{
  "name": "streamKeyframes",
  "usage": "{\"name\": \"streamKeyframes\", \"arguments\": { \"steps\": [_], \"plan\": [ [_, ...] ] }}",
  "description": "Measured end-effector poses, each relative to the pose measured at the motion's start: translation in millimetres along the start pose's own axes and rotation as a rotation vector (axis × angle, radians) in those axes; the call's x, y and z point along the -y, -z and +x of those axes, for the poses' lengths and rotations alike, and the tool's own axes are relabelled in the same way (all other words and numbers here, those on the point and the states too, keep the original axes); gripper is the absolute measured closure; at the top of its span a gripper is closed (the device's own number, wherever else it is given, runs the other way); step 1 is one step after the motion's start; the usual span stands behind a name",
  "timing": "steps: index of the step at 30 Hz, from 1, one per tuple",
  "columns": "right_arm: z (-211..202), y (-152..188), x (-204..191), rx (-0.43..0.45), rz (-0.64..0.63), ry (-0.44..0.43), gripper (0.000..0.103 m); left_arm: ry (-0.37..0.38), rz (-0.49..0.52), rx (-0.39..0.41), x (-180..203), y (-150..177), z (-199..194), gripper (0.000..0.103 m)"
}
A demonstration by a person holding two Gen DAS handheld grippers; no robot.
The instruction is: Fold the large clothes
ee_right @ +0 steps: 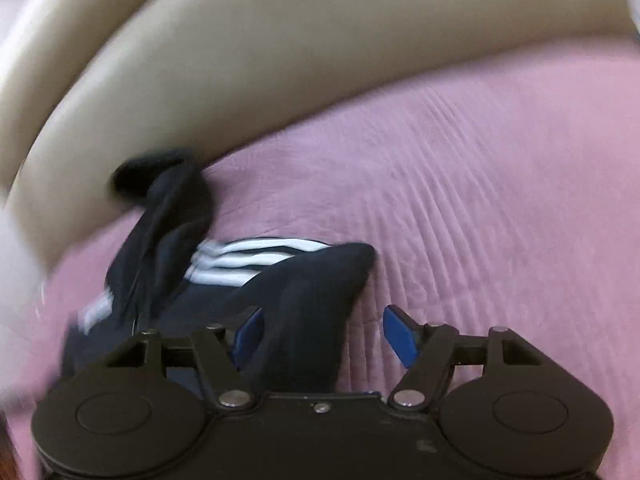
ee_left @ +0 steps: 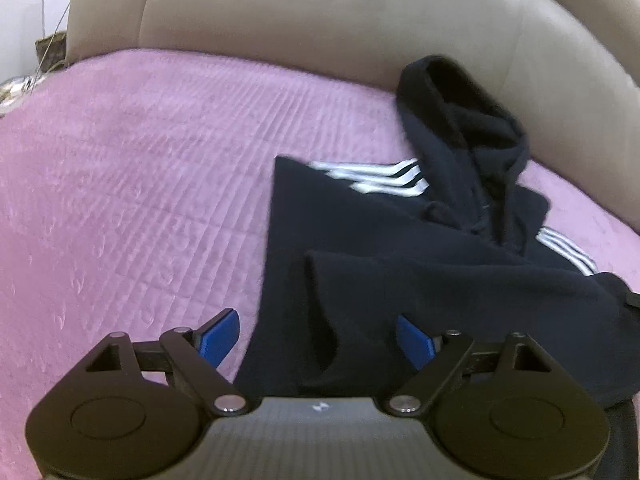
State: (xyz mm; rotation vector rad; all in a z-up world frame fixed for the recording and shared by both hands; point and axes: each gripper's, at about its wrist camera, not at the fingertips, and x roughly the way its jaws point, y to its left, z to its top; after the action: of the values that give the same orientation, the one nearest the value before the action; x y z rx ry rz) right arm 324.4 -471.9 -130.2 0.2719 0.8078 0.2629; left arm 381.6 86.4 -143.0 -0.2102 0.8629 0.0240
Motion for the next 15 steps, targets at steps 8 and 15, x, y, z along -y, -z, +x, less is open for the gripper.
{"name": "streamKeyframes", "arguments": {
  "steps": [8, 15],
  "plan": [
    [0, 24, 10, -0.208, -0.07, 0.075, 0.018, 0.013, 0.135, -0.058, 40, 14, 2, 0.007],
    [-19, 21, -61, 0.016, -0.341, 0.026, 0.016, 0.035, 0.119, -0.054, 37, 23, -14, 0.011]
  ]
}}
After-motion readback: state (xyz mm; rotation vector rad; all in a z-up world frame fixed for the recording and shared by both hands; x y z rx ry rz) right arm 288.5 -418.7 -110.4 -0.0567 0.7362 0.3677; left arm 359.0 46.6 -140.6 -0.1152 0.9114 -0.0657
